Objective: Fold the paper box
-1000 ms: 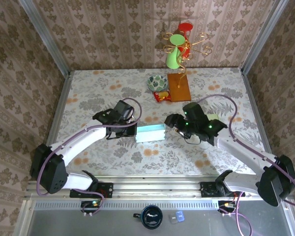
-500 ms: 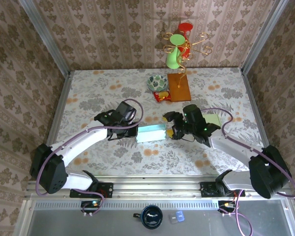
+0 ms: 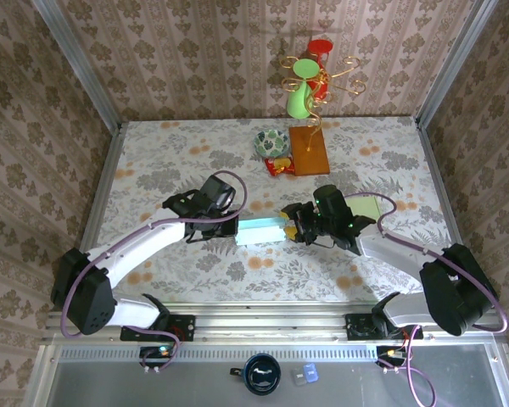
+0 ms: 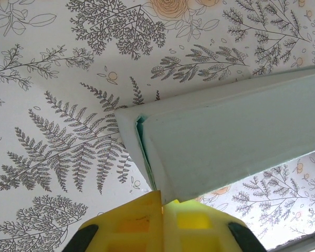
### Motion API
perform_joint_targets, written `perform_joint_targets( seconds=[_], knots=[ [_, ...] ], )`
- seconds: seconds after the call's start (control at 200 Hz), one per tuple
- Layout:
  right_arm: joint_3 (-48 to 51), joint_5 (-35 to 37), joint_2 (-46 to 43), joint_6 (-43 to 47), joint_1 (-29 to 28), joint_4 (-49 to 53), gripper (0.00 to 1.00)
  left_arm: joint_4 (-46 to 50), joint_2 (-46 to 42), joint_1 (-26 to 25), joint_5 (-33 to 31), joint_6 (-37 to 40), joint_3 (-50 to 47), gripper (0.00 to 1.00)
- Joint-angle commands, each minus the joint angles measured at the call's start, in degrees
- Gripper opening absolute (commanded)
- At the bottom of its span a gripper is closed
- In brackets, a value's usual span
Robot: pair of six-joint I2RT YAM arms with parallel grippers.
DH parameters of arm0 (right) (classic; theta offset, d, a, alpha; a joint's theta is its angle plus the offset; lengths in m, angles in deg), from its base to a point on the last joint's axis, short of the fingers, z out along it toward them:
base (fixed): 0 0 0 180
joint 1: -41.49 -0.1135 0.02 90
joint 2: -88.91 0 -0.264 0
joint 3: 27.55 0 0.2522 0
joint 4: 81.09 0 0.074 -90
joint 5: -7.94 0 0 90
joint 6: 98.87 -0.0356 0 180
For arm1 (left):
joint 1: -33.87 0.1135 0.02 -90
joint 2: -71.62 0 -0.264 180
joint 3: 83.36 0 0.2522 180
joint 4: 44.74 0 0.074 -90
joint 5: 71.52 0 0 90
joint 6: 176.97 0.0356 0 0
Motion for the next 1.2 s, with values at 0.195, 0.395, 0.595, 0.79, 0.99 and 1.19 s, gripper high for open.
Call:
perform_joint_targets(
  seconds=[0.195,0.395,0.595,0.79,0.99,1.19],
  knots=[
    [0.7,-0.3,2.2,4.2,0.3,3.6,0.45,3.5,-6.7,-0.1,5.4,-10.5,1.1,0.23],
    [0.2,-0.4,2.5,5.1,0.4,4.9,0.44,1.9,-11.2,2.4,5.9,-20.5,-0.7,0.35],
    [-0.1,-0.3,2.4,5.6,0.4,6.1,0.44,-1.9,-9.2,5.2,7.6,-25.9,-3.2,0.43],
    [-0.4,-0.4,3.2,5.7,0.4,6.2,0.44,-5.1,-6.0,6.9,9.6,-27.5,-4.2,0.46],
    [-0.3,-0.5,4.3,5.9,0.4,6.7,0.44,-7.6,-4.0,7.7,10.4,-28.2,-6.0,0.45],
    [-0.8,-0.7,4.6,6.4,0.6,8.3,0.43,-10.8,-4.7,8.6,11.2,-29.0,-10.2,0.39]
  ],
)
